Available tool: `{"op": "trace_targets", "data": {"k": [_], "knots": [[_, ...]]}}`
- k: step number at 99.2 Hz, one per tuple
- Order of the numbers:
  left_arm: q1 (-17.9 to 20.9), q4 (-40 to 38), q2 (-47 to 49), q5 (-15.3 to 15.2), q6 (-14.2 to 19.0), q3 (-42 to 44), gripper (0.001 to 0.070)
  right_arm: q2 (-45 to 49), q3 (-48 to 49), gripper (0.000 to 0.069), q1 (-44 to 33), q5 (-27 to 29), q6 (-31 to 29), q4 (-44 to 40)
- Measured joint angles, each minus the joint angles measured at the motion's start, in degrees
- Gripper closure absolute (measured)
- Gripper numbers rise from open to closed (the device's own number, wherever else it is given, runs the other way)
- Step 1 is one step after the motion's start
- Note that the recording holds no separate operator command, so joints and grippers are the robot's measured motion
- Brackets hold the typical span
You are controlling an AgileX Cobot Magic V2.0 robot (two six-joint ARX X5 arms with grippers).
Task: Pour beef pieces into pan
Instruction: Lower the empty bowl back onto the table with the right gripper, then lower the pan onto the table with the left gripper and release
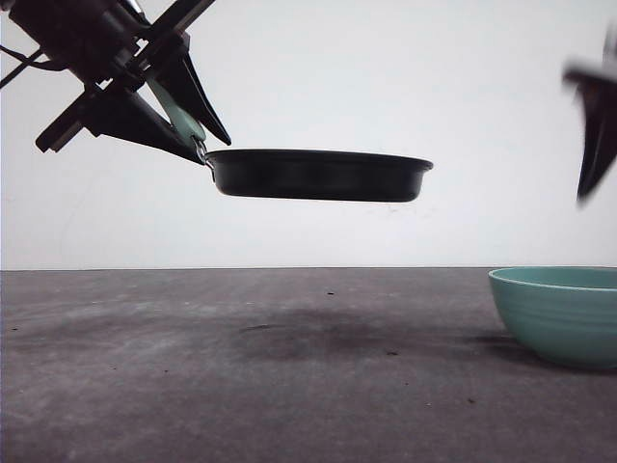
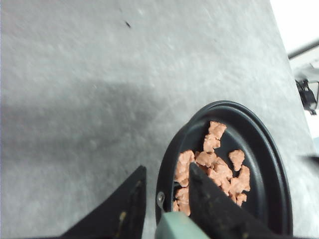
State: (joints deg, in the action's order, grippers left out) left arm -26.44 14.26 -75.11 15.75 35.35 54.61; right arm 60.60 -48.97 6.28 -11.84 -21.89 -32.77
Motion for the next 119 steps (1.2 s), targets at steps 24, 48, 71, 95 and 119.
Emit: {"op": "trace_targets", "data": {"k": [24, 48, 71, 95, 119], "knots": [[1.73, -0.83, -9.22, -0.57, -0.07, 0.52, 0.0588, -16.06, -0.55, 0.0676, 6.58, 1.31, 0.63, -0.02], [1.64, -0.79, -15.78, -0.59, -0.22, 0.52, 0.0588, -21.53, -0.55, 0.0681, 8.68, 6.25, 1.03, -10.45], [1.66, -0.11, -16.44, -1.60, -0.15, 0.52, 0.0506, -23.54, -0.52, 0.0681, 8.72, 7.45, 1.09, -14.93], [1.66, 4.02, -16.17, -1.62, -0.22, 0.52, 0.0041, -24.06, -0.52, 0.0681, 8.72, 7.45, 1.09, -14.97], [1.66, 7.76, -7.34, -3.04, -3.87, 0.52, 0.0017, -24.59, -0.50, 0.0681, 8.72, 10.54, 4.33, -15.41]]}}
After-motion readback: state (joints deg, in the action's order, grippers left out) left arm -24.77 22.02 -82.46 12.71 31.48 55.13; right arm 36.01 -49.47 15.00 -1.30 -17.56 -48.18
